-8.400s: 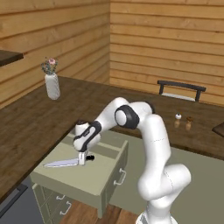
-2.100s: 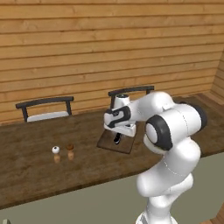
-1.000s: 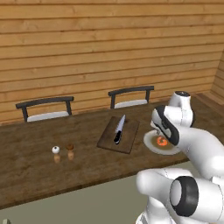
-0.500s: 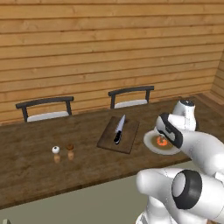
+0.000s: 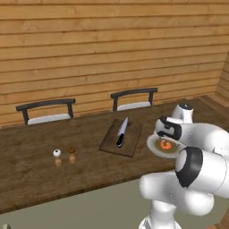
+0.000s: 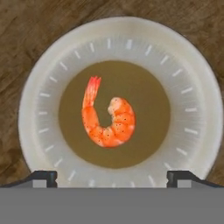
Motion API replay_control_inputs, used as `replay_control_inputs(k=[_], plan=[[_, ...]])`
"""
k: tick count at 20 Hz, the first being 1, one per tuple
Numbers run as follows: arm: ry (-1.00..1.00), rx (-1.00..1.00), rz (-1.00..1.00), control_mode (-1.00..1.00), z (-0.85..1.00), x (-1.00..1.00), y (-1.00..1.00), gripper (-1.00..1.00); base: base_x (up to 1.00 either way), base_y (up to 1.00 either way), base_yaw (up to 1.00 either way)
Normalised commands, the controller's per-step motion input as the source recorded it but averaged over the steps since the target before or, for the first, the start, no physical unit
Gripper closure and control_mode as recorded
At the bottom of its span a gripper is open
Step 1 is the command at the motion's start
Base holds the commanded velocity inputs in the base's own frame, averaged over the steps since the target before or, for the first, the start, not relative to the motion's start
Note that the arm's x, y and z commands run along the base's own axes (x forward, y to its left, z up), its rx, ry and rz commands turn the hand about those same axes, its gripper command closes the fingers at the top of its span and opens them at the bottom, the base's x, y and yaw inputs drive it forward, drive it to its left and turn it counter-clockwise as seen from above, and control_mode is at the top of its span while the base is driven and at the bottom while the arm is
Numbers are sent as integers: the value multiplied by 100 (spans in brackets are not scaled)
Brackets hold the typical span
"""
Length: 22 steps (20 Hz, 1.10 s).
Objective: Pick up the knife from the drawer and place it on the cutting board. Then place the meat from the plate to the cutting board.
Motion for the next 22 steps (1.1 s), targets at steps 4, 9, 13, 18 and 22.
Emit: replay_control_inputs(k=[4,9,13,18,22], plan=[[0,-3,0,-100,-23,23,-12,-100,0,0,0],[2,-3,0,-100,-32,9,-14,-100,0,0,0],[1,0,1,-100,-34,5,-1,-100,0,0,0],[0,0,2,-100,-18,0,5,-100,0,0,0],[0,0,3,-100,-22,12,9,-100,0,0,0]])
